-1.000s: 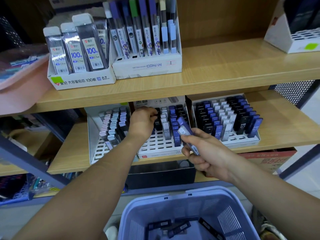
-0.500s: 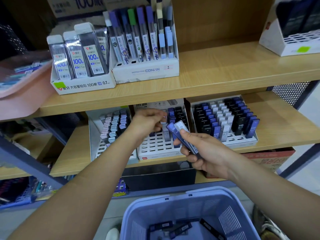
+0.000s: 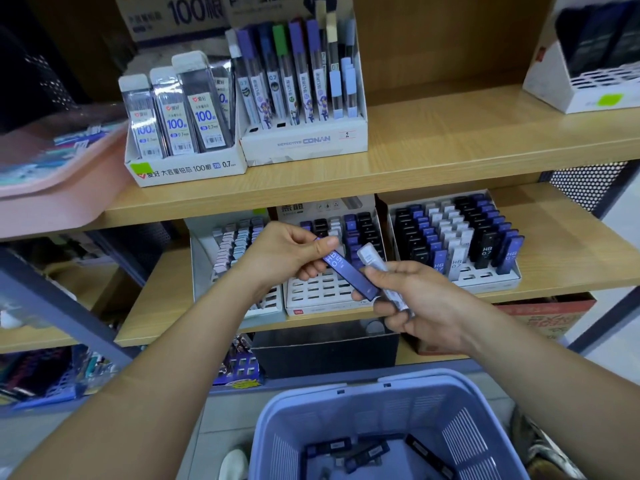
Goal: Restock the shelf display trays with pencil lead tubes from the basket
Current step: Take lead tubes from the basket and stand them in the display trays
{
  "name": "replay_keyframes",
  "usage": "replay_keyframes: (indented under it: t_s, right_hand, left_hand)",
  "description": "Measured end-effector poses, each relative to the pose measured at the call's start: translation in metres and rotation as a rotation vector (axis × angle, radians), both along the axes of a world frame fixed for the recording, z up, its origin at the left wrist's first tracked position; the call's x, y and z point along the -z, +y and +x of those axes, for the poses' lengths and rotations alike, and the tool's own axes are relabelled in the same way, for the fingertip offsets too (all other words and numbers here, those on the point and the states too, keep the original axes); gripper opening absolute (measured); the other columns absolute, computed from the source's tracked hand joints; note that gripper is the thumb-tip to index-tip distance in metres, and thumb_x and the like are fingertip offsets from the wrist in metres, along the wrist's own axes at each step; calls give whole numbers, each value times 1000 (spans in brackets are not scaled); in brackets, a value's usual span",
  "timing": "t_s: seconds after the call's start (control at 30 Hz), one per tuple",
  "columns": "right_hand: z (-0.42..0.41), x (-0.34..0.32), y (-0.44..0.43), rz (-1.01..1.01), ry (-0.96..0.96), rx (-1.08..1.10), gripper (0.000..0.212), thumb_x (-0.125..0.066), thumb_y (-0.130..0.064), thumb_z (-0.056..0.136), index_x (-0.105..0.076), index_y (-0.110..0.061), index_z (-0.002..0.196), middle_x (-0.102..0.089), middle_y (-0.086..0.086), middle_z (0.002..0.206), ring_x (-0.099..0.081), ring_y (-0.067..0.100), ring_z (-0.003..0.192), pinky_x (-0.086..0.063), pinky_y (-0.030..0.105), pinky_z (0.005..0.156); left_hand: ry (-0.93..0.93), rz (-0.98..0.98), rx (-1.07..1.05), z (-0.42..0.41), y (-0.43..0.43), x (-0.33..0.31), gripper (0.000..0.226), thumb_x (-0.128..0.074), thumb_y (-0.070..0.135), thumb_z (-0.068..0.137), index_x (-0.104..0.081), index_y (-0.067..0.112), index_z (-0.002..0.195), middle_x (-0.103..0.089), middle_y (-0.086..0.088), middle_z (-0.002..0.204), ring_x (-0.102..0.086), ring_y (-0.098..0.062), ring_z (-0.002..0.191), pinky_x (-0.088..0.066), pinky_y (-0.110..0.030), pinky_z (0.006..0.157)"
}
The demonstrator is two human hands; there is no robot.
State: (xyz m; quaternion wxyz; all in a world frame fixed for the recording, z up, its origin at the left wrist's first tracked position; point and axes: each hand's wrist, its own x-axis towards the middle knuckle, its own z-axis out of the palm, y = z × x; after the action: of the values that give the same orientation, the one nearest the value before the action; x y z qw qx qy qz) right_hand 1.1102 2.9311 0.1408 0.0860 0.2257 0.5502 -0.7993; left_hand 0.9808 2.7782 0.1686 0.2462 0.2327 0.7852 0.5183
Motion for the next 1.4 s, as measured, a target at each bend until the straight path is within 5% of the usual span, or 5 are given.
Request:
replay_keyframes:
  t_s: [0.33, 0.63, 0.9, 1.03, 1.4]
  right_hand:
    - [-4, 14, -3, 282, -35, -62, 15, -56, -25, 99, -65, -15, 105, -72, 9, 87, -31, 6, 46, -23, 16, 38]
    - [7, -2, 34, 856, -57, -149, 23, -45, -35, 103, -60, -18, 99, -68, 0, 63, -54, 10, 45, -40, 22, 50]
    - [7, 5, 40, 707, -106, -85, 25, -41, -23, 105, -64, -13, 103, -54, 4, 75, -43, 14, 60, -40, 29, 61]
    - [6, 9, 38, 657, -65, -63, 19, -46, -21, 103, -64, -18, 102, -60, 3, 82, -59, 12, 68, -47, 20, 59]
    - [-1, 12, 30, 458, -22, -88, 16, -49, -19, 102, -64, -18, 109, -69, 2, 86, -68, 14, 77, -54, 23, 68]
  left_hand:
    - [-72, 27, 20, -7, -8, 1, 15, -64, 3, 86, -69, 3, 99, -72, -6, 75, -68, -11, 67, -55, -17, 64]
    - [577, -344, -23, -9, 2, 23, 17, -70, 18, 86, -71, 16, 103, -68, 2, 90, -64, -12, 87, -51, -24, 81]
    - [784, -460, -9, -17, 13, 27, 21, -62, 14, 91, -70, 15, 110, -71, -5, 106, -64, -21, 100, -50, -33, 91]
    - [927, -579, -111, -36, 6, 29, 20, -54, 8, 90, -69, 12, 102, -70, -14, 96, -63, -33, 91, -49, -32, 75]
    - [865, -580, -70, -47, 15, 38, 21, -60, 11, 90, -72, 11, 107, -70, -9, 107, -63, -27, 100, -50, -29, 89]
